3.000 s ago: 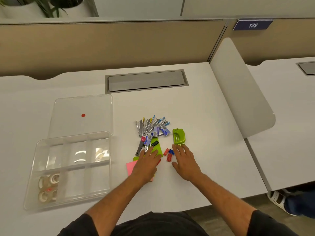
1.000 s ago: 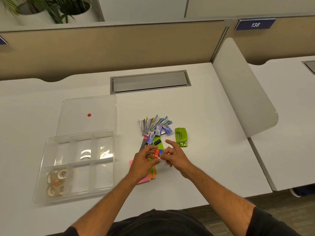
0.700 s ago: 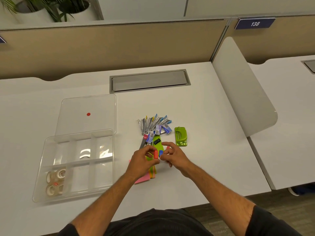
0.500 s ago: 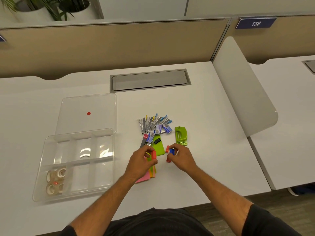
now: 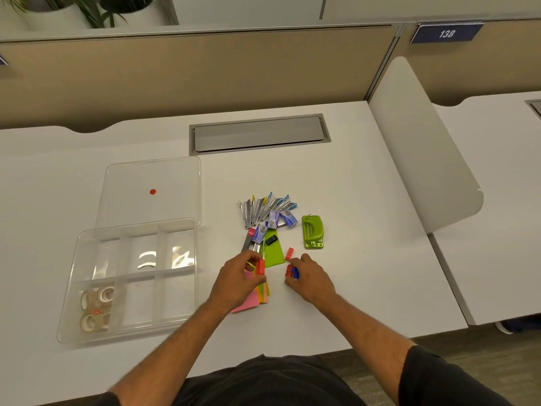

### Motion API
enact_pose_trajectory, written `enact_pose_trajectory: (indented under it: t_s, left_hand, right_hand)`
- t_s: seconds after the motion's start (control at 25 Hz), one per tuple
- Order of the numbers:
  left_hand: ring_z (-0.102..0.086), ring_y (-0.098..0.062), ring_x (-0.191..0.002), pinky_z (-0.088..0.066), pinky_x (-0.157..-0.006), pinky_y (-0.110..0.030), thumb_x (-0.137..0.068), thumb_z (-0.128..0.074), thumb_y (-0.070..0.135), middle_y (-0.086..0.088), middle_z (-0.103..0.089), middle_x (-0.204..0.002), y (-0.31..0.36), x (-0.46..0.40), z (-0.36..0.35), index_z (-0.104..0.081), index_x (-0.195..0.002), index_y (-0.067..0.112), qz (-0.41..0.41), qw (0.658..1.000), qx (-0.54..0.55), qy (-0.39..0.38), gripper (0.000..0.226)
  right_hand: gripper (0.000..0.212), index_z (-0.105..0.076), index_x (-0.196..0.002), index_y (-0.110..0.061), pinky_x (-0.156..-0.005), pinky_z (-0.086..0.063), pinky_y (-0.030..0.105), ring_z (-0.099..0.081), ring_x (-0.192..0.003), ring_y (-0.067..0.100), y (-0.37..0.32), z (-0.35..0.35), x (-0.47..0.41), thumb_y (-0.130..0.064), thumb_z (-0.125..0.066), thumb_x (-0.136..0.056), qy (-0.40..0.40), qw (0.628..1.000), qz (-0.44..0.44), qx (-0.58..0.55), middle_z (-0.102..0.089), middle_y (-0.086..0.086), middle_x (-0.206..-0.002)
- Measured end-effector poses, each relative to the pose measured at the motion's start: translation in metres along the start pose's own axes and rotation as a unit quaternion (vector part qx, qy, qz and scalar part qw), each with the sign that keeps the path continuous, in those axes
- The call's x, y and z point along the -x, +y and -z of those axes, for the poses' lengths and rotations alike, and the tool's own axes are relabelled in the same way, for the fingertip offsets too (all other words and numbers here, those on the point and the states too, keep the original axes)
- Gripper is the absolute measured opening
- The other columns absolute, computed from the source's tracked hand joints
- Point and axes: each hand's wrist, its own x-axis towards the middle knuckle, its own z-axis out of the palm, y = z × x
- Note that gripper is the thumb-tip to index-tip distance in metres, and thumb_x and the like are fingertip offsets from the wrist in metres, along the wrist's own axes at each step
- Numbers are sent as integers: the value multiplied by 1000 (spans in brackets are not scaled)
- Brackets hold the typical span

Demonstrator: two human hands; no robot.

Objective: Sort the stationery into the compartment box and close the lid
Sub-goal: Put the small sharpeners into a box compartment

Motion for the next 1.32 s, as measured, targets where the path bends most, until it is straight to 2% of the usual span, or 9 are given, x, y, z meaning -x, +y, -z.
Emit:
enact_pose_trajectory:
  t_s: [0.12,0.28,0.36,0.56,0.68,0.8,1.08,1.24,1.32]
  left_hand:
    - [-62,-5,-93,-50,-77,-20,-74,-82,32,21,-64,-101,-1,-1,1,-59,-108,39,-6,1000,0,-1,41]
    - [-62,-8,-95,-53,-80,-23,-75,-82,34,19,-63,-104,-6,5,4,-58,-111,39,-15,1000,-9,-2,43]
    - [-62,-8,-96,-53,-82,-24,-76,-81,35,18,-63,-107,-9,9,8,-58,-113,38,-22,1000,-14,-2,44]
    - [-62,-6,-94,-50,-79,-20,-77,-80,35,19,-63,-103,-18,24,31,-58,-108,38,-28,999,-11,13,39]
    - [-61,-1,-91,-47,-75,-14,-76,-82,33,24,-62,-99,-28,36,52,-58,-106,39,-22,999,-9,48,39]
    - [-61,-2,-91,-49,-77,-16,-75,-82,31,25,-62,-98,-48,54,76,-59,-103,40,-10,997,8,80,38]
    - [-60,3,-94,-51,-80,-20,-73,-82,29,27,-64,-96,-114,84,146,-60,-99,42,-9,994,9,106,36]
    - [-54,2,-96,-49,-86,-25,-73,-83,33,26,-62,-101,-153,96,169,-62,-102,40,-26,986,-63,150,36]
    - [-54,-6,-104,-43,-97,-33,-73,-84,38,16,-65,-109,-170,100,176,-66,-105,34,-21,977,-126,169,37]
  right_hand:
    - [60,-43,-142,-23,-84,-50,28,-56,-104,20,-1,-3,0,-41,-66,-90,-1,1000,5,8,-53,4,-123]
    - [50,-42,-144,-21,-88,-53,30,-59,-106,22,-4,-7,4,-30,-57,-97,7,999,21,33,-54,6,-129]
    - [43,-46,-140,-21,-86,-53,32,-59,-108,22,-11,-5,6,-29,-56,-98,22,996,57,64,-53,5,-132]
    - [33,-51,-131,-25,-85,-44,42,-60,-101,24,-54,2,8,-33,-52,-99,100,968,159,168,-61,2,-116]
    - [34,-52,-130,-23,-78,-49,39,-59,-100,24,-82,1,8,-30,-53,-97,101,966,184,148,-60,2,-112]
    - [33,-55,-126,-21,-70,-49,36,-59,-97,24,-109,-1,8,-27,-56,-94,104,965,199,135,-60,3,-108]
    - [42,-51,-134,-23,-71,-54,33,-58,-99,20,-175,-18,18,-35,-56,-95,126,969,188,97,-59,-1,-113]
    - [42,-53,-133,-24,-74,-52,31,-56,-102,19,-209,-39,19,-37,-59,-94,127,973,184,57,-60,-2,-115]
    - [45,-52,-135,-24,-76,-53,30,-56,-104,18,-224,-52,23,-37,-60,-94,117,976,184,31,-59,-3,-118]
